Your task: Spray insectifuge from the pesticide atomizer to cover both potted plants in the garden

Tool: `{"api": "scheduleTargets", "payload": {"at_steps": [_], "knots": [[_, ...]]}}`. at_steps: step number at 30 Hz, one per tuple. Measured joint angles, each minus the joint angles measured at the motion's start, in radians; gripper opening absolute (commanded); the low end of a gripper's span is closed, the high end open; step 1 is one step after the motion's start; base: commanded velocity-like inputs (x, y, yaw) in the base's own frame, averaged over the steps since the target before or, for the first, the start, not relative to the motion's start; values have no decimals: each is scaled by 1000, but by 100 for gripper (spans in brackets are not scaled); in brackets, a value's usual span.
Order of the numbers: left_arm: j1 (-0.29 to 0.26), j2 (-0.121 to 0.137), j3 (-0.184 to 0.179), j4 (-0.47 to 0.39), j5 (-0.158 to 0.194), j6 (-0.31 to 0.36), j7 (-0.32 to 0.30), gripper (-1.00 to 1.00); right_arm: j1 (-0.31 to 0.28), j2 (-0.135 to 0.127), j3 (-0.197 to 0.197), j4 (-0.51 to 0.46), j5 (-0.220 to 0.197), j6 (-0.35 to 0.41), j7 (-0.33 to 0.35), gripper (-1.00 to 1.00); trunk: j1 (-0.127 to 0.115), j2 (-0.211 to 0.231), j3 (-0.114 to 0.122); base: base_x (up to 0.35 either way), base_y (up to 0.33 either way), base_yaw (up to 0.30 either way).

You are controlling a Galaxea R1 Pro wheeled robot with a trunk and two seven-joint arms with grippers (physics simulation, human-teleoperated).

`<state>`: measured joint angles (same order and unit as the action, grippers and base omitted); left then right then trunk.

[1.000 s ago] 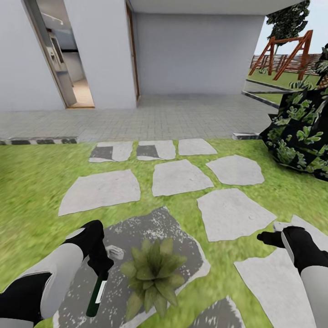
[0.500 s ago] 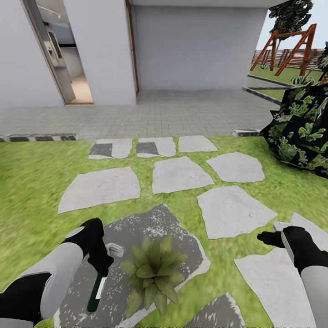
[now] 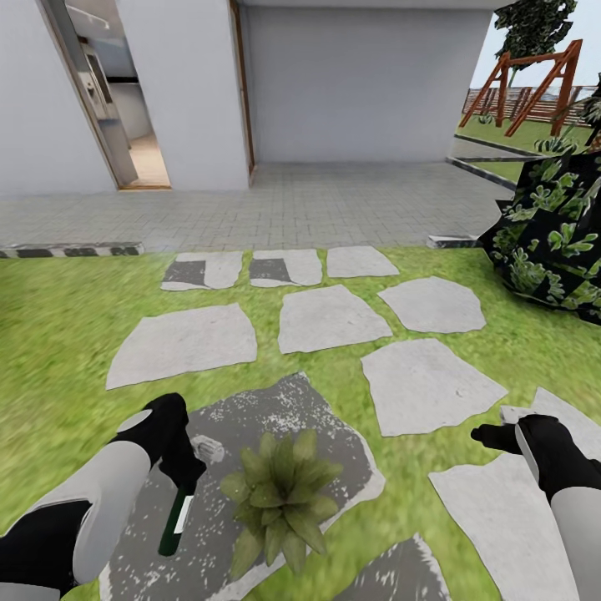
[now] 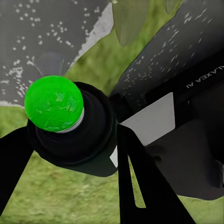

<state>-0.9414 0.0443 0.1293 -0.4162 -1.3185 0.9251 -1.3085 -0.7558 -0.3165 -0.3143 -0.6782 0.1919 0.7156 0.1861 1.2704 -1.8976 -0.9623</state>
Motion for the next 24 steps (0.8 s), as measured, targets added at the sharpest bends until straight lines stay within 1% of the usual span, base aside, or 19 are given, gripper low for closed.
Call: {"api": "scheduleTargets", "payload": {"at_steps": [4,9,12,24], "knots": [[0,-1,0,-1,-2,0,12,-100,0,0,0,0,0,0,0,100,0,0,0,0,0,0],[0,-3,-1,3,-2,2,76,-100,0,0,0,0,0,0,0,100,0,0,0,0,0,0],[0,-3,0,6,-1,1,92,-100,0,0,0,0,0,0,0,100,0,0,0,0,0,0],[0,-4,0,7,1,-1,95,-100,0,0,0,0,0,0,0,100,0,0,0,0,0,0]]}}
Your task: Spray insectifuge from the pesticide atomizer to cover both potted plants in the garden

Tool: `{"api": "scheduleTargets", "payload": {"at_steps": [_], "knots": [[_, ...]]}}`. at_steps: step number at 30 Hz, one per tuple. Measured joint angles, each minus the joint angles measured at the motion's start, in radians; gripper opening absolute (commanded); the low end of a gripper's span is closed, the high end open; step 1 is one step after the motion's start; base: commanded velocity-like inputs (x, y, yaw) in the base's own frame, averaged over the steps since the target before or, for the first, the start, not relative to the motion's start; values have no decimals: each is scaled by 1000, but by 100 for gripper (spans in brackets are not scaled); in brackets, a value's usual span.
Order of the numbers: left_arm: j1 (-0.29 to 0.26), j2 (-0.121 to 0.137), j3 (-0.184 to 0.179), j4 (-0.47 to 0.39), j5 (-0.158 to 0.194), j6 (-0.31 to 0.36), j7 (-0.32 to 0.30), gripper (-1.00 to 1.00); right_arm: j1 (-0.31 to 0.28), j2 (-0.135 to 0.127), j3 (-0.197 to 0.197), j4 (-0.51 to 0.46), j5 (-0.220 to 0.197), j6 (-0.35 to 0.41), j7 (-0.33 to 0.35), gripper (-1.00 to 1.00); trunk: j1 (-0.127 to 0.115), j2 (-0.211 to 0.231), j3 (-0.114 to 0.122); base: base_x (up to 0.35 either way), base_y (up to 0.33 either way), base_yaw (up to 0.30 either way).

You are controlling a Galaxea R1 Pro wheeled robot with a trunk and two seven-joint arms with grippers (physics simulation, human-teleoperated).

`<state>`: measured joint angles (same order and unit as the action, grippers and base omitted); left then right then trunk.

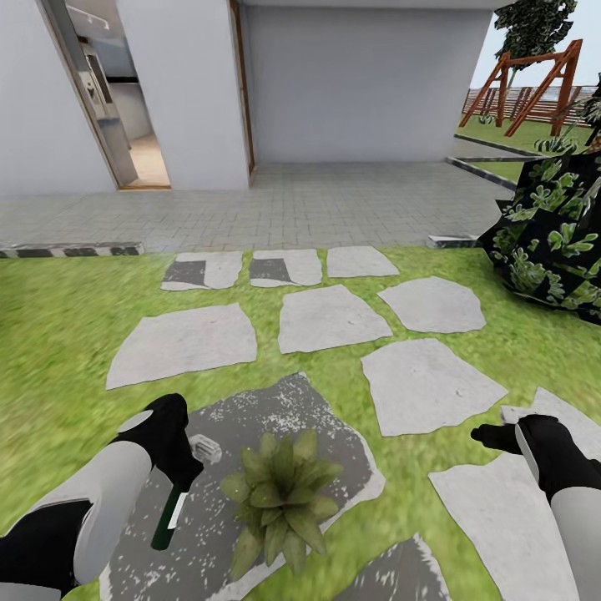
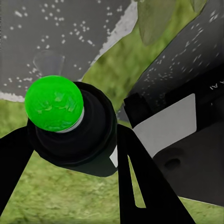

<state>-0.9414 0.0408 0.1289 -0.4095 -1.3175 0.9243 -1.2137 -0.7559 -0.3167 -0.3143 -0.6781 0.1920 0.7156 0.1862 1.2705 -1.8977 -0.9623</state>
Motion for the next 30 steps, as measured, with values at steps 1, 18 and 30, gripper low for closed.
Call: {"api": "scheduleTargets", "payload": {"at_steps": [1,18,30], "knots": [[0,0,0,0,0,0,0,-100,0,0,0,0,0,0,0,100,0,0,0,0,0,0],[0,0,0,0,0,0,0,-100,0,0,0,0,0,0,0,100,50,-91,-41,0,0,0],[0,0,1,0,0,0,0,-100,0,0,0,0,0,0,0,100,58,-105,-57,0,0,0]]}}
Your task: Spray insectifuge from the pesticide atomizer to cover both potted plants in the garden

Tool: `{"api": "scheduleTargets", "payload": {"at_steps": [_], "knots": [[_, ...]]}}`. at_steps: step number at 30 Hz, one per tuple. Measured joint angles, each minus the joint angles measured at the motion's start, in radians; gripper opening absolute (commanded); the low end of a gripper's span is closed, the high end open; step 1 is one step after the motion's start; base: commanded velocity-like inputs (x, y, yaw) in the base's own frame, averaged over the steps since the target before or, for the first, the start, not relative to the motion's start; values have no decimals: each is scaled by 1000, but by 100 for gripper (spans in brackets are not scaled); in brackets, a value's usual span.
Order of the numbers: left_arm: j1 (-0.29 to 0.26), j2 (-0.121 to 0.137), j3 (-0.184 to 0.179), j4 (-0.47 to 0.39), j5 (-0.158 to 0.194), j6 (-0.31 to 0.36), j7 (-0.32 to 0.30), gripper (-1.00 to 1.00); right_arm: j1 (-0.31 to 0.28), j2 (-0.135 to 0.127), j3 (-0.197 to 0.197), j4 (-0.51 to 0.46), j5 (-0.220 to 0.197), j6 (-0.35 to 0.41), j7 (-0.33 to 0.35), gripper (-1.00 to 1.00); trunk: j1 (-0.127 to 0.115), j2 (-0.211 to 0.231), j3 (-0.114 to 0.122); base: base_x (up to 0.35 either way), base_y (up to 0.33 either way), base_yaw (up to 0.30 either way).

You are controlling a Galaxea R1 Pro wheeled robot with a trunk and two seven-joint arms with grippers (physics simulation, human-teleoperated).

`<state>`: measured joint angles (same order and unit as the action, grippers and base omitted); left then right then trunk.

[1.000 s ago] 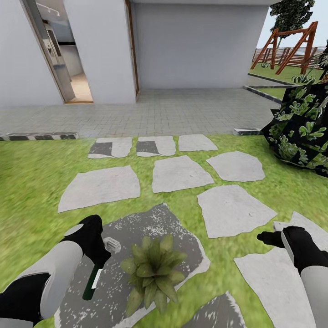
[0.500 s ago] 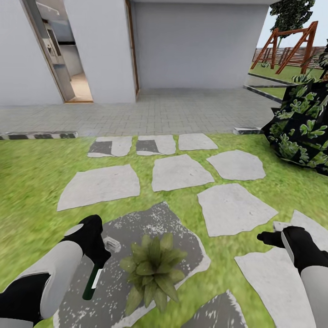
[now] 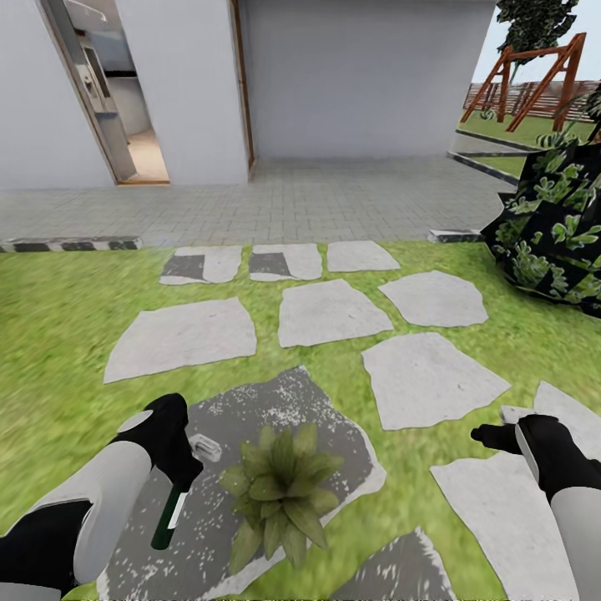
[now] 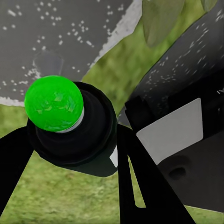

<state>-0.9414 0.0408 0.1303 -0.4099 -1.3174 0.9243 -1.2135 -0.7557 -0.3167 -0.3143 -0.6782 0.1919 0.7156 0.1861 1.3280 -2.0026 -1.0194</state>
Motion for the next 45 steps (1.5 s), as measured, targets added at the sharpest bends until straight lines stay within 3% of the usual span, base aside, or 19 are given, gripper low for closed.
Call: {"api": "scheduleTargets", "payload": {"at_steps": [16,19,24,33,45], "knots": [[0,-2,-1,-8,1,0,2,-100,0,-1,0,0,0,0,0,100,0,0,-11,0,0,0],[0,-2,1,-84,2,1,-2,-100,0,-1,0,0,0,0,0,100,0,0,-11,0,0,0],[0,-8,2,-117,3,3,-6,-100,0,-1,0,0,0,0,0,100,0,0,-11,0,0,0],[0,-11,4,-38,9,3,-8,-100,0,-1,1,0,0,0,0,100,0,0,-12,-10,0,11],[0,-9,7,-36,9,3,-9,-100,0,-1,2,0,0,0,0,100,0,0,-19,-83,-11,195]]}}
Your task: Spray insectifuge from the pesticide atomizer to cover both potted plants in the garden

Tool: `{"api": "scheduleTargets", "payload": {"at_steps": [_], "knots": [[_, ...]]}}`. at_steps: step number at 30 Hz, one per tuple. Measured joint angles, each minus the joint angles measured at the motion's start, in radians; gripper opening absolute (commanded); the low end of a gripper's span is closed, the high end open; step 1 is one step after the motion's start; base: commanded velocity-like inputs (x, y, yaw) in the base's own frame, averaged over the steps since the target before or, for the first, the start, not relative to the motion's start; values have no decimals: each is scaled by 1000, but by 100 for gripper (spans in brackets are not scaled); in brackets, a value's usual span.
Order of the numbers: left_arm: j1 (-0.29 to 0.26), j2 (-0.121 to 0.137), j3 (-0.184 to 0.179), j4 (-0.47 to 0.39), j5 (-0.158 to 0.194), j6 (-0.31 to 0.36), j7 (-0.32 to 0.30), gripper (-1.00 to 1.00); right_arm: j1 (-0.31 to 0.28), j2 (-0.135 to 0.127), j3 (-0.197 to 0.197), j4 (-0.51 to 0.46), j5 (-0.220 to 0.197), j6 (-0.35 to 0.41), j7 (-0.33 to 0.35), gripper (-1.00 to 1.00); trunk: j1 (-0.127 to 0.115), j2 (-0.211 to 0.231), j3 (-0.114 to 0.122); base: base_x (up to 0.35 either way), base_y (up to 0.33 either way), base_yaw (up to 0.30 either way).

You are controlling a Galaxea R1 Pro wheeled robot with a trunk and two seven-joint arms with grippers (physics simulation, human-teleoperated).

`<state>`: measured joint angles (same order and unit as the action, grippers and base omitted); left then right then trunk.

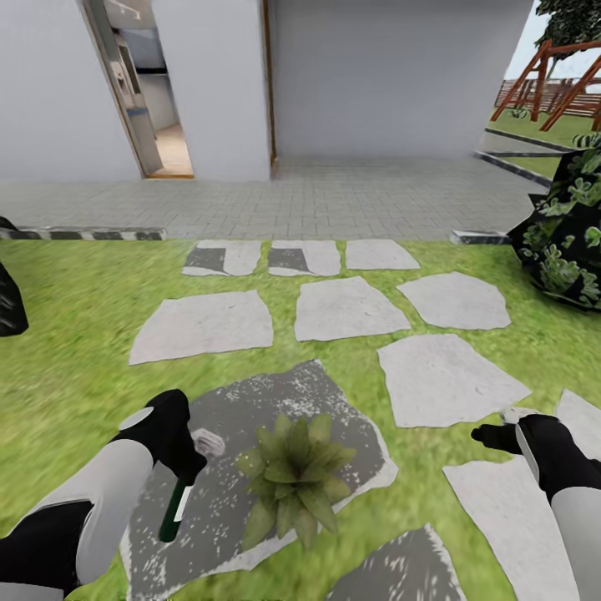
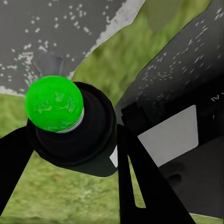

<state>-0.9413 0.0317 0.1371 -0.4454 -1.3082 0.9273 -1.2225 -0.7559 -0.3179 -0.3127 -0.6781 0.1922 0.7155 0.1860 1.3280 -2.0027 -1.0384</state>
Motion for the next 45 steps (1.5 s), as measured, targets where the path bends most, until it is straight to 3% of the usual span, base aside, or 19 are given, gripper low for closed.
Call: {"api": "scheduleTargets", "payload": {"at_steps": [11,13,15,18,30,45], "knots": [[0,-1,0,0,6,1,-2,-100,0,2,1,0,1,-1,0,100,0,0,-1,-181,-154,101],[0,-1,0,0,27,1,-2,-100,0,2,0,0,1,-1,0,100,0,0,-1,-239,-220,241],[0,-1,0,0,81,1,-1,-100,0,2,0,0,1,-1,0,100,0,0,-1,-227,-256,243],[0,-1,-1,0,100,-1,0,-100,0,2,0,0,1,-1,0,100,0,0,-1,-218,-268,244],[0,-1,-1,0,106,-1,0,-100,0,2,1,0,1,-1,0,100,0,0,-1,-31,-301,215],[0,-3,-8,0,100,3,-3,-100,0,1,1,0,2,-1,-1,100,0,0,-1,0,-14,115]]}}
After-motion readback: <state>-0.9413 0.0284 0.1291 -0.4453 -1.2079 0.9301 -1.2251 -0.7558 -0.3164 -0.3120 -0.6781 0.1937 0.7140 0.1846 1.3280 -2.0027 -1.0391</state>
